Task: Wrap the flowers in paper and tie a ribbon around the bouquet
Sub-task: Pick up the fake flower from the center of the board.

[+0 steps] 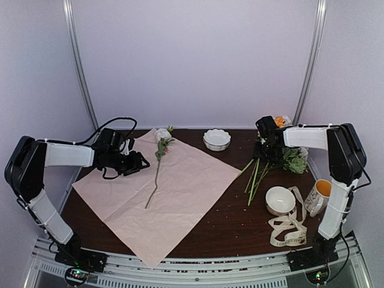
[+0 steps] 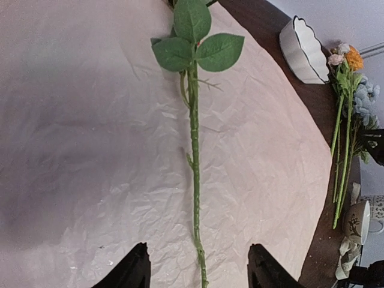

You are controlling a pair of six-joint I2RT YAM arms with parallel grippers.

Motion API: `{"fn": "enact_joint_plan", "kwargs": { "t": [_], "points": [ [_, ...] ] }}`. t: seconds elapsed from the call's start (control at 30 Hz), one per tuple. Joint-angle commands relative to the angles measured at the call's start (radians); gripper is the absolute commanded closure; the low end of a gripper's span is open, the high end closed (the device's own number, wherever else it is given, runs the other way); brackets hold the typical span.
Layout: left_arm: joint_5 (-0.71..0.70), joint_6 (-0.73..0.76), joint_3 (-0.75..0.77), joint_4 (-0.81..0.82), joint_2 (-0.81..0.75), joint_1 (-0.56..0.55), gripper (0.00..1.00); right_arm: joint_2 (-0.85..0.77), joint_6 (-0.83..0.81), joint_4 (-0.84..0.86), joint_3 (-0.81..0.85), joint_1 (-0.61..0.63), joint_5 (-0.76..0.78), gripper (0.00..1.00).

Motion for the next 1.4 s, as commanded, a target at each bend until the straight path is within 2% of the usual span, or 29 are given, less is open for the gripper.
{"fn": "enact_joint_plan", "kwargs": {
  "t": [0.0, 0.2, 0.27, 0.37, 0.53, 0.63, 0.9, 0.97, 1.03, 1.37],
  "points": [
    [-0.113, 0.043, -0.010, -0.029, -0.093, -0.012, 0.41, 0.085, -0.013, -0.096, 0.103, -0.010, -0.006, 0.46],
    [-0.150, 0.077, 0.003, -0.063, -0.139, -0.022, 0.41, 0.097, -0.015, -0.106, 0.118, -0.023, -0.008, 0.54],
    [-0.150, 0.081, 0.011, -0.064, -0.140, -0.024, 0.41, 0.117, -0.035, -0.128, 0.141, -0.031, -0.046, 0.54],
    [-0.147, 0.083, 0.024, -0.066, -0.141, -0.024, 0.41, 0.183, -0.070, -0.262, 0.263, -0.050, -0.131, 0.56],
    [-0.152, 0.104, 0.039, -0.085, -0.156, -0.024, 0.41, 0.261, -0.082, -0.368, 0.350, -0.069, -0.266, 0.53],
    [-0.156, 0.111, 0.039, -0.084, -0.164, -0.024, 0.41, 0.312, -0.074, -0.439, 0.423, -0.074, -0.275, 0.56],
    [-0.170, 0.155, 0.042, -0.107, -0.195, -0.024, 0.41, 0.368, -0.066, -0.461, 0.436, -0.078, -0.343, 0.69],
    [-0.175, 0.165, 0.044, -0.113, -0.201, -0.024, 0.41, 0.363, -0.055, -0.443, 0.414, -0.078, -0.341, 0.83],
    [-0.178, 0.170, 0.045, -0.114, -0.210, -0.024, 0.41, 0.333, -0.037, -0.407, 0.382, -0.078, -0.326, 0.91],
    [-0.187, 0.180, 0.050, -0.122, -0.213, -0.024, 0.41, 0.201, -0.041, -0.419, 0.355, -0.078, -0.176, 0.93]
  ]
}}
